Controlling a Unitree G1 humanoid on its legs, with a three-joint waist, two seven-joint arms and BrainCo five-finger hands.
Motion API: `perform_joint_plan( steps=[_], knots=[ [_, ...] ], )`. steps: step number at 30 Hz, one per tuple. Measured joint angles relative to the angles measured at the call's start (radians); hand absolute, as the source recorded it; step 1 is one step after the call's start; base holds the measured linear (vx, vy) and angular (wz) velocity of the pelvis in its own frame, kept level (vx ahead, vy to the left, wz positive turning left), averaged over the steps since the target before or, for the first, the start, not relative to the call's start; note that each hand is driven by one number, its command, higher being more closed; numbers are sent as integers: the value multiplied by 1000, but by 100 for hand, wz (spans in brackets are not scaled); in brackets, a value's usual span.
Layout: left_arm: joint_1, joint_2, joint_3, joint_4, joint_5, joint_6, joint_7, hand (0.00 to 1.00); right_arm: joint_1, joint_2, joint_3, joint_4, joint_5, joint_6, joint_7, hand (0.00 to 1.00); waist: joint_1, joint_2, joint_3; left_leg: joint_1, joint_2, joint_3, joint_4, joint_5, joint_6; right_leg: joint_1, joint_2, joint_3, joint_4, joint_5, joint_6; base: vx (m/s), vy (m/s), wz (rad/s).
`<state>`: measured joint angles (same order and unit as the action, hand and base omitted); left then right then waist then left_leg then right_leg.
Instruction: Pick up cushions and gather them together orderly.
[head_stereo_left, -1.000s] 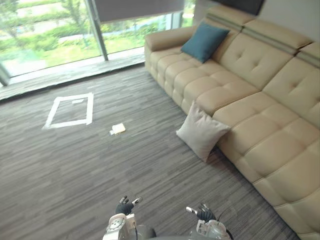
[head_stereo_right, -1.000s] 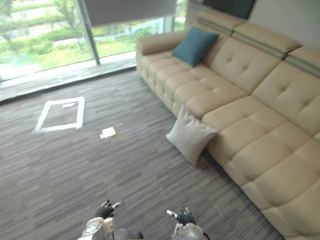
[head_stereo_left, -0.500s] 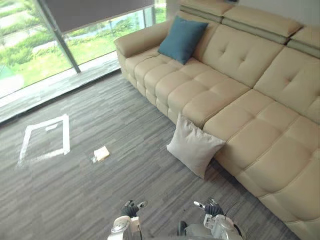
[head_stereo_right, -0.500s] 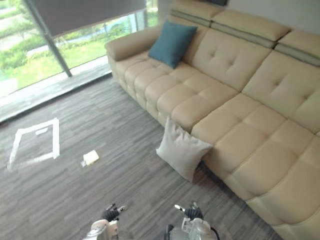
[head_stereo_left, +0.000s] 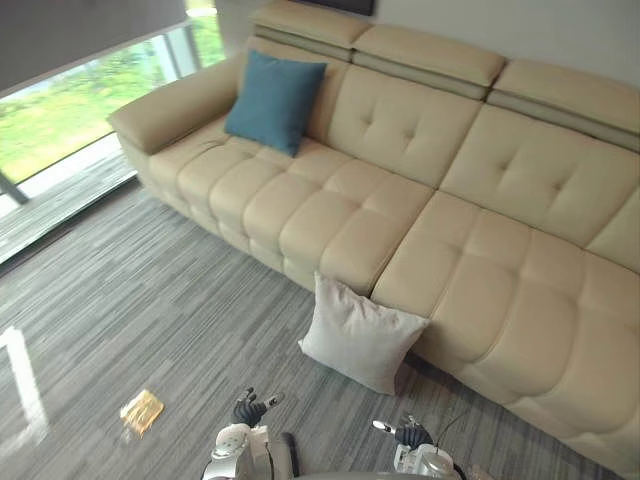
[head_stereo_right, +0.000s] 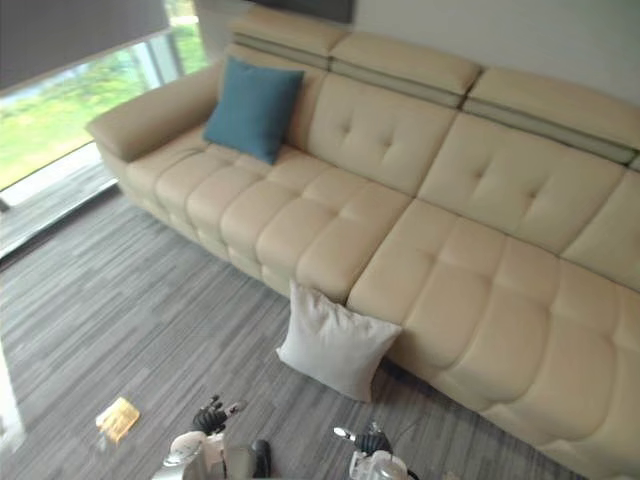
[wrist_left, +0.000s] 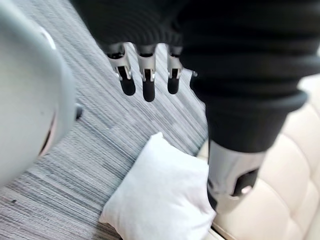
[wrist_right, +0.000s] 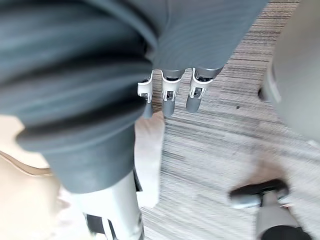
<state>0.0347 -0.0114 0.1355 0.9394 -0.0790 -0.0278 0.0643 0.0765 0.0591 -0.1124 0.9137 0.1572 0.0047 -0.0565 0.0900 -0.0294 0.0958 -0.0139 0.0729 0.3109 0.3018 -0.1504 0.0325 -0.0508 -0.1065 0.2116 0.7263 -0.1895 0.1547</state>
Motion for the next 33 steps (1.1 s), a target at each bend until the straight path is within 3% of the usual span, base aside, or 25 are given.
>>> perform_joint_plan(
  steps=[2,6,7,8,9,10,11,13,16,17,20,23,24,26,30,33],
  knots=[
    [-1,0,-3,10,0,2,0,0,-1,0,0,-2,-1,-1,0,0,-4,2,-2,67,2,26,-61,-7,7,-42,-4,-86,-4,-24,-33,131,119,-49],
    [-2,8,-13,17,-1,4,0,0,-28,0,-10,20,-2,-2,0,0,-21,-3,0,121,6,63,-159,-30,-31,-121,-13,-297,-196,-40,-49,129,21,-19],
    [1,14,-17,19,-1,4,0,0,-33,0,-23,25,-2,-3,-1,0,-26,-1,1,125,-1,67,-157,-29,-32,-122,-8,-338,-284,-3,-73,100,-84,-31],
    [4,26,-30,31,-1,4,-1,0,-34,-1,-29,33,-2,-6,-2,0,-29,-13,-2,126,-23,55,-155,-29,-33,-121,-4,-342,-367,84,-112,111,-114,-33],
    [-3,29,-42,45,0,2,-1,0,-39,-15,-35,47,-2,-10,-2,0,-34,-17,-2,137,-39,27,-156,-37,-45,-98,-9,-350,-395,69,-138,140,-170,-36],
    [-12,14,-44,59,0,4,-2,0,-45,-36,-43,49,-2,-14,-2,0,-32,32,14,152,-20,-6,-156,-41,-53,-62,14,-344,-438,80,-141,112,-136,-30],
    [-10,4,-42,64,2,4,-3,0,-46,-47,-48,46,-2,-18,-2,0,-34,40,20,155,-13,-16,-155,-44,-57,-48,22,-348,-456,82,-141,111,-128,-16],
    [-10,-4,-36,62,9,4,-4,0,-45,-63,-68,54,-2,-18,-4,0,-32,58,15,130,13,-27,-66,-61,-87,-20,38,-356,-492,69,-138,62,-94,13],
    [-3,-6,-24,10,9,-2,-8,0,-36,-63,-63,54,0,-18,-5,0,-20,52,25,-65,80,-113,352,-55,-133,26,57,-363,-518,56,-155,50,-109,1],
    [-1,-11,-5,2,9,-5,-8,0,-36,-63,-62,52,1,-18,-6,0,-18,55,27,-101,96,-136,438,-60,-125,41,70,-351,-523,52,-158,114,6,-42],
    [-1,-11,3,-5,8,-5,-8,0,-32,-62,-62,43,3,-18,-15,0,-10,50,27,-122,95,-141,353,-104,-107,52,76,-284,-524,45,-151,107,97,-64],
    [-4,-14,6,-3,7,-6,-8,0,-26,-63,-61,46,3,-17,-23,0,-2,58,22,-102,51,-236,79,-60,-115,17,84,-195,-499,34,-113,122,233,-79],
    [-3,-3,5,4,8,-5,-7,0,-25,-58,-60,42,3,-17,-23,0,1,41,13,-87,29,-209,38,-65,-109,18,71,-160,-515,43,-96,149,228,-64],
    [-5,5,5,7,9,-6,-6,0,-13,-55,-48,48,2,-12,-22,0,0,14,7,-52,10,-151,13,-55,-89,23,45,-127,-521,54,-90,213,207,-49],
    [-23,6,-4,44,10,-5,-7,0,-18,-55,-41,48,1,-10,-21,0,-1,4,0,-9,-38,-99,-44,-57,-74,18,5,-90,-533,46,-76,188,163,-36],
    [-37,4,-32,52,6,-4,-3,0,-44,-61,-40,48,2,-8,-25,0,1,25,18,-23,-49,-104,-44,-57,-74,-9,-4,-97,-510,43,-70,101,46,-5]
  ],
)
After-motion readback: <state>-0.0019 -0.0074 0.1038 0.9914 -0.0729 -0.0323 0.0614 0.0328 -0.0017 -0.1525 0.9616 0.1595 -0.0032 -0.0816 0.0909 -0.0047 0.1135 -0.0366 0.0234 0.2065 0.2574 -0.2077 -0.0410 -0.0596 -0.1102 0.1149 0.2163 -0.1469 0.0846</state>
